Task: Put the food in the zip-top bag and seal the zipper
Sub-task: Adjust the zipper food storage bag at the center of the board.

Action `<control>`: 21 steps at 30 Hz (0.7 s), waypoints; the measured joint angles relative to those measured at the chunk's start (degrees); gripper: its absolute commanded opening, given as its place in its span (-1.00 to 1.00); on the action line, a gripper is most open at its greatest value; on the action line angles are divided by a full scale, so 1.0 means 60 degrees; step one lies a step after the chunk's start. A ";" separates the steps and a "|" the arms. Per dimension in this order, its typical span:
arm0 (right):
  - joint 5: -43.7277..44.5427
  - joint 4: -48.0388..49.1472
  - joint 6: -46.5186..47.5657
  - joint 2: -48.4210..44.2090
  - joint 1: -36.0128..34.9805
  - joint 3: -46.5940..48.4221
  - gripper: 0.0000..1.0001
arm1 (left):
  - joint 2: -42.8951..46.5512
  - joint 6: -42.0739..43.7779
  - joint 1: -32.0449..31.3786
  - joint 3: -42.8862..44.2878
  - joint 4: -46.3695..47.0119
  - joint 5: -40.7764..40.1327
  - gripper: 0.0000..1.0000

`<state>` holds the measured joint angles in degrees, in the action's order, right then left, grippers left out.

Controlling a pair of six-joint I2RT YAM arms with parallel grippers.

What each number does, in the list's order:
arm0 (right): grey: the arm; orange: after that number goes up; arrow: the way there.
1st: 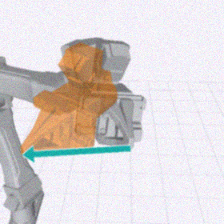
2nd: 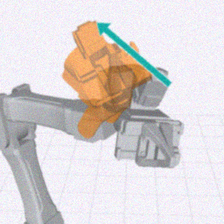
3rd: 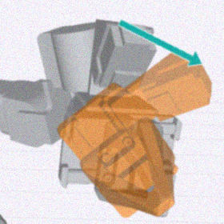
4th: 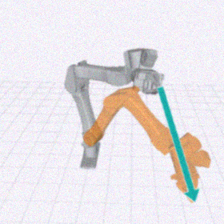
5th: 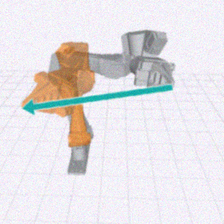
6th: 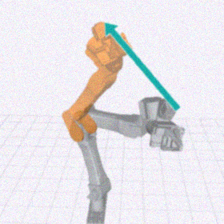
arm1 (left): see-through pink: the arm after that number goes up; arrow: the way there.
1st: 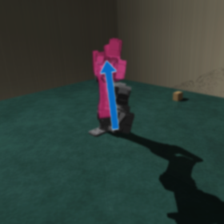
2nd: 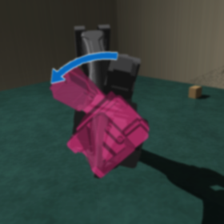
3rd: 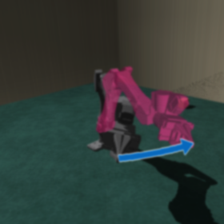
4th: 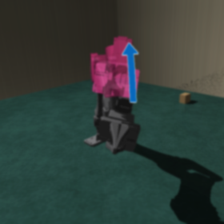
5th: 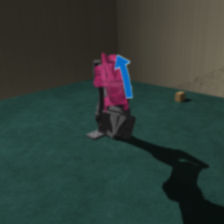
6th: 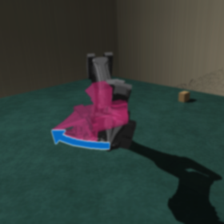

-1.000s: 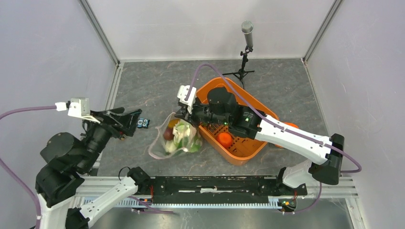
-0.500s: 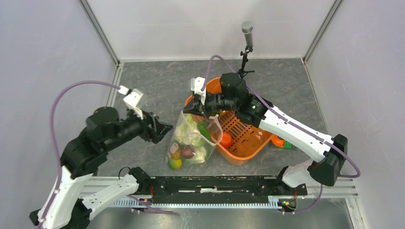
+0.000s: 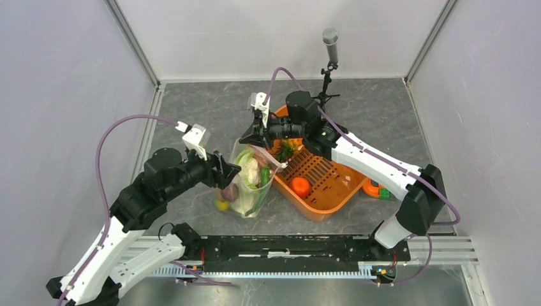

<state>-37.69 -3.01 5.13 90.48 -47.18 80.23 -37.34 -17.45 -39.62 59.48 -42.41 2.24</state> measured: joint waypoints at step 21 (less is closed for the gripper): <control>-0.0168 0.0474 -0.0692 -0.0200 0.0007 -0.0178 -1.00 | -0.1166 -0.0262 0.0000 0.1133 -0.1016 -0.1268 -0.15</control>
<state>-38.70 -0.16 0.97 89.27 -47.13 79.15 -44.34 -19.03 -39.62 66.28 -48.51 -5.37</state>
